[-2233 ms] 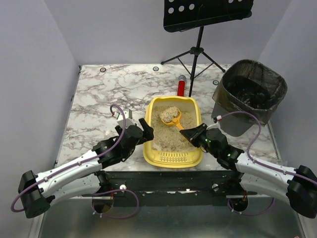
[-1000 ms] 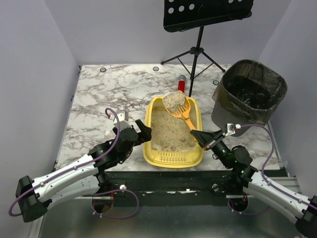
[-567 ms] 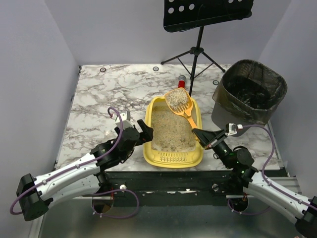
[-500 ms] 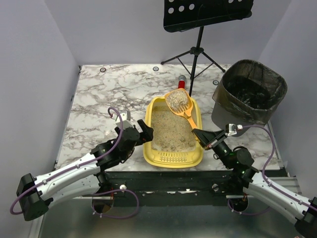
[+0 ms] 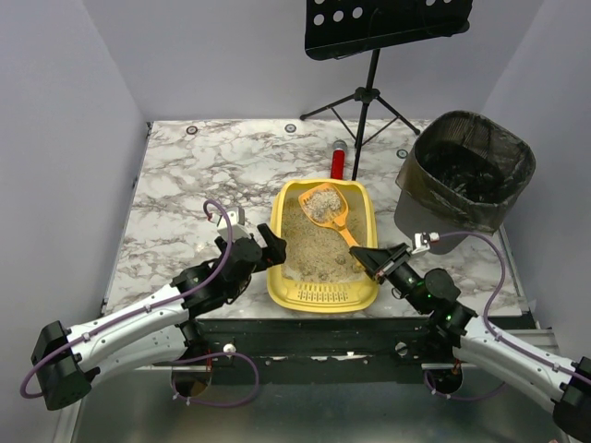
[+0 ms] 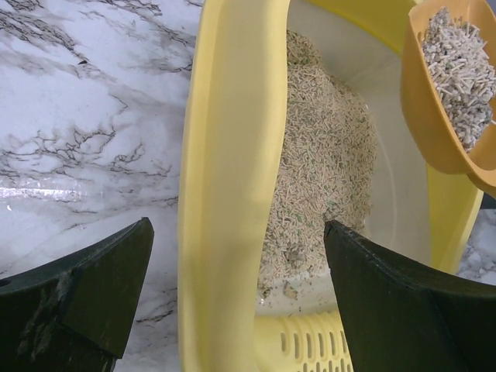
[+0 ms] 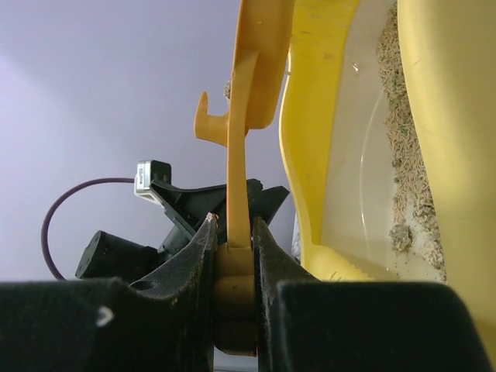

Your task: Clean the litter box

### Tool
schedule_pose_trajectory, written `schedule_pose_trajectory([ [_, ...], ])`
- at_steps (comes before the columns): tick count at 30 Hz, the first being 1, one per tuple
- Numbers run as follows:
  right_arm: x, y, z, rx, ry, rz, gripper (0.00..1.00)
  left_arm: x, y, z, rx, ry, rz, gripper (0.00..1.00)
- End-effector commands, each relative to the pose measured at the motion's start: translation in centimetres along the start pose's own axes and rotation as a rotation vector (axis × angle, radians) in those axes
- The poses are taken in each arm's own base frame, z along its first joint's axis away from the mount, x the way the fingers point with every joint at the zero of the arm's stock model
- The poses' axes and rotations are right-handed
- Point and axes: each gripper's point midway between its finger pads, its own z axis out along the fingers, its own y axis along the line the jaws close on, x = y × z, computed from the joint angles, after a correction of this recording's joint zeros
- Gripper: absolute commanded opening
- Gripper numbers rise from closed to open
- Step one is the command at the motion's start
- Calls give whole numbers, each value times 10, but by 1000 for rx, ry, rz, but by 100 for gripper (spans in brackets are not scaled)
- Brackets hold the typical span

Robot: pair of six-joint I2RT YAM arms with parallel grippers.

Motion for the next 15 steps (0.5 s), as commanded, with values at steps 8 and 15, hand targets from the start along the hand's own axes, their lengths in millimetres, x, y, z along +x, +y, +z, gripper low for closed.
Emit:
schedule_pose_trajectory([
  [8, 2, -56, -18, 137, -9, 2, 1, 7, 4, 4, 0, 15, 11, 99],
  [15, 12, -48, -18, 158, 61, -23, 1, 6, 1, 7, 4, 15, 10, 99],
])
